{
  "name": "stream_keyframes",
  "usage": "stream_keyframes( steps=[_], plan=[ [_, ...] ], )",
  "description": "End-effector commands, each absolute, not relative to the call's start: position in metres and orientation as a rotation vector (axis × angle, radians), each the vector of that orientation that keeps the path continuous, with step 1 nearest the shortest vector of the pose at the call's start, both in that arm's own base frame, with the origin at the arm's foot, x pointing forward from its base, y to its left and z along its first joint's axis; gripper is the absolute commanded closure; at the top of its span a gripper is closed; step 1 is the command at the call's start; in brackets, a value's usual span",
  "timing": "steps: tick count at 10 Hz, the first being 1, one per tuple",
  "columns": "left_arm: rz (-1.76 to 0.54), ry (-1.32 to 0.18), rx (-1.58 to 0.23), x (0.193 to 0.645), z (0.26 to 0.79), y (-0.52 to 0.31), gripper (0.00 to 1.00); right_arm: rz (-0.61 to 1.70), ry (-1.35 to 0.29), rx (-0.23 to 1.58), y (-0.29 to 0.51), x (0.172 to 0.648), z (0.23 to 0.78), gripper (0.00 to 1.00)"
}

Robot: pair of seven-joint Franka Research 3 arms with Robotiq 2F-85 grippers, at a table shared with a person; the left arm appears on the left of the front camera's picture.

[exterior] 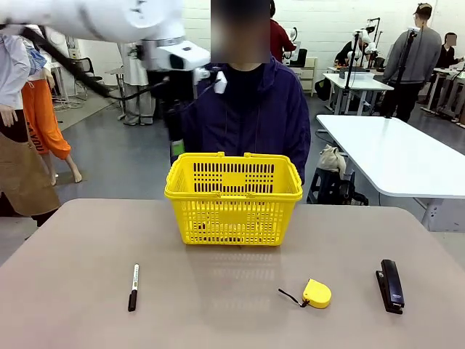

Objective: Place the items the person wants into the basket.
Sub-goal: Pick up the item the person points to and place it in the Market Basket.

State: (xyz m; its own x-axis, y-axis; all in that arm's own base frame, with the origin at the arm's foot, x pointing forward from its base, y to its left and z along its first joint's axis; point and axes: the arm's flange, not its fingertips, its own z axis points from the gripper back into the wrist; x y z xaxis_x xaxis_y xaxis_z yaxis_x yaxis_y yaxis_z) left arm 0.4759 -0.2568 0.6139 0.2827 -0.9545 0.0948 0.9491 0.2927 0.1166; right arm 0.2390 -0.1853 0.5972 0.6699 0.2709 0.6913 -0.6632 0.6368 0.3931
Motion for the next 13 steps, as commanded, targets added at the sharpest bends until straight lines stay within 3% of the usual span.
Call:
stream_keyframes(
  steps=[1, 4, 13],
  plan=[
    [-1.233, -0.179, 0.040, 0.420, 0.571, -0.211, 0.00, 0.592, -0.659, 0.714, -0.185, 0.240, 0.597, 0.00],
    [-1.112, -0.210, 0.008, 0.384, 0.569, -0.166, 0.00, 0.592, -0.659, 0.714, -0.185, 0.240, 0.597, 0.00],
    [-1.083, -0.200, 0.005, 0.382, 0.574, -0.141, 0.00, 0.592, -0.659, 0.714, -0.185, 0.240, 0.597, 0.00]
  ],
)
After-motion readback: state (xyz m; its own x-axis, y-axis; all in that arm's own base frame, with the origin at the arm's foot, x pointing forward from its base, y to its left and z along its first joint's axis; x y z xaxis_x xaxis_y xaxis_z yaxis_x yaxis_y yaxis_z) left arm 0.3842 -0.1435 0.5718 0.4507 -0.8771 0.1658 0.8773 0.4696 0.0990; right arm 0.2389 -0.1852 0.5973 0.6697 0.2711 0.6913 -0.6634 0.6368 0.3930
